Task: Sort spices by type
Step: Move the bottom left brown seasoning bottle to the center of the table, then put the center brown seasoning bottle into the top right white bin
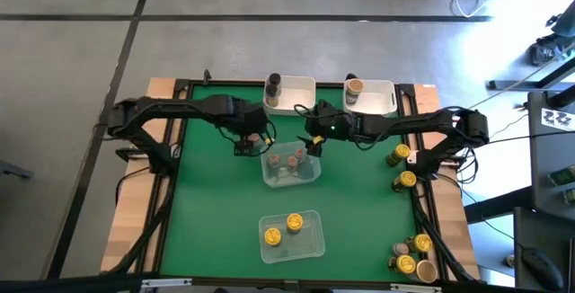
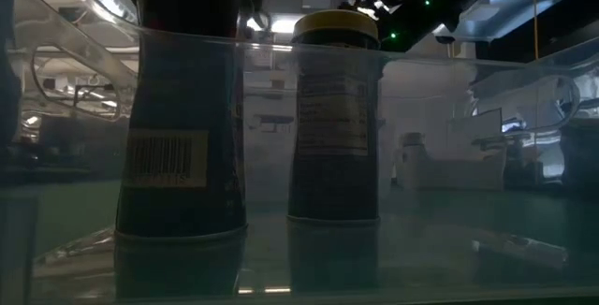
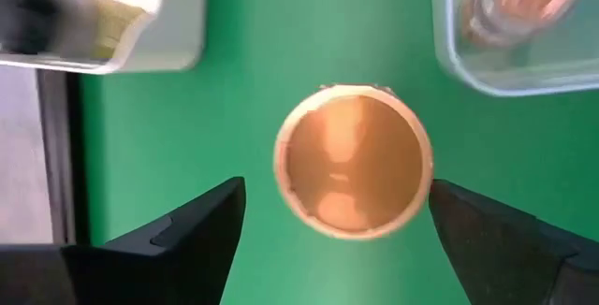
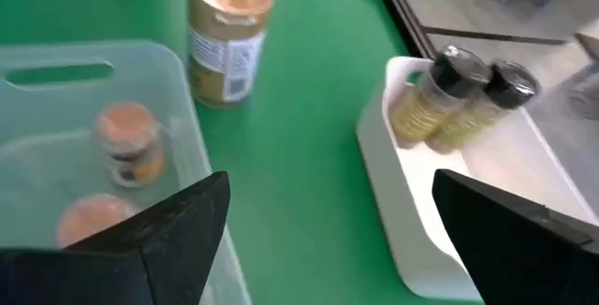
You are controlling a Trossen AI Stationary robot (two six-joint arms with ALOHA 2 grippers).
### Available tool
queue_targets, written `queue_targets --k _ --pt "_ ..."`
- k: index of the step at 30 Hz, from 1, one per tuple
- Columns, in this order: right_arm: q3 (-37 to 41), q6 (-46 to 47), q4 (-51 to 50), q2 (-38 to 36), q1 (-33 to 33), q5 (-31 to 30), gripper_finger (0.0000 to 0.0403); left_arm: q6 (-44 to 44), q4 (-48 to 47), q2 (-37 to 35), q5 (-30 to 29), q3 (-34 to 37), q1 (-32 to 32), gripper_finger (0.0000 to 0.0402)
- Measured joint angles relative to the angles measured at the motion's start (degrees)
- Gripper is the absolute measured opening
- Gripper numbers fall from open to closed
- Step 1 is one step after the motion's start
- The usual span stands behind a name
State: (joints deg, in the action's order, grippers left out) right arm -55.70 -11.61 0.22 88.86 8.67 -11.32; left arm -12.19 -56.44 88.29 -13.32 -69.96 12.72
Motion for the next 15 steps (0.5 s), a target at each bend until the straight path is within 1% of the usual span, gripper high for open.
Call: queue_targets --k 3,8,11,15 --pt "0.02 2.28 3.25 0.18 0.00 1.91 0.0372 0.18 1.97 -4.88 0.07 3.18 0.78 0.0315" --pt "-0.82 3.07 9.07 2.09 0.00 4.00 0.0372 2.12 10.13 -14.65 0.09 15.24 3.47 0.0314" --pt "-3.58 3.86 8.89 4.24 0.00 4.53 0.0372 4.86 14.24 -19.94 0.11 21.19 4.13 0.0314" --pt "-8.75 3.84 7.21 8.12 0.00 4.89 0.0372 8.34 17.22 -26.18 0.22 26.29 4.12 0.0314"
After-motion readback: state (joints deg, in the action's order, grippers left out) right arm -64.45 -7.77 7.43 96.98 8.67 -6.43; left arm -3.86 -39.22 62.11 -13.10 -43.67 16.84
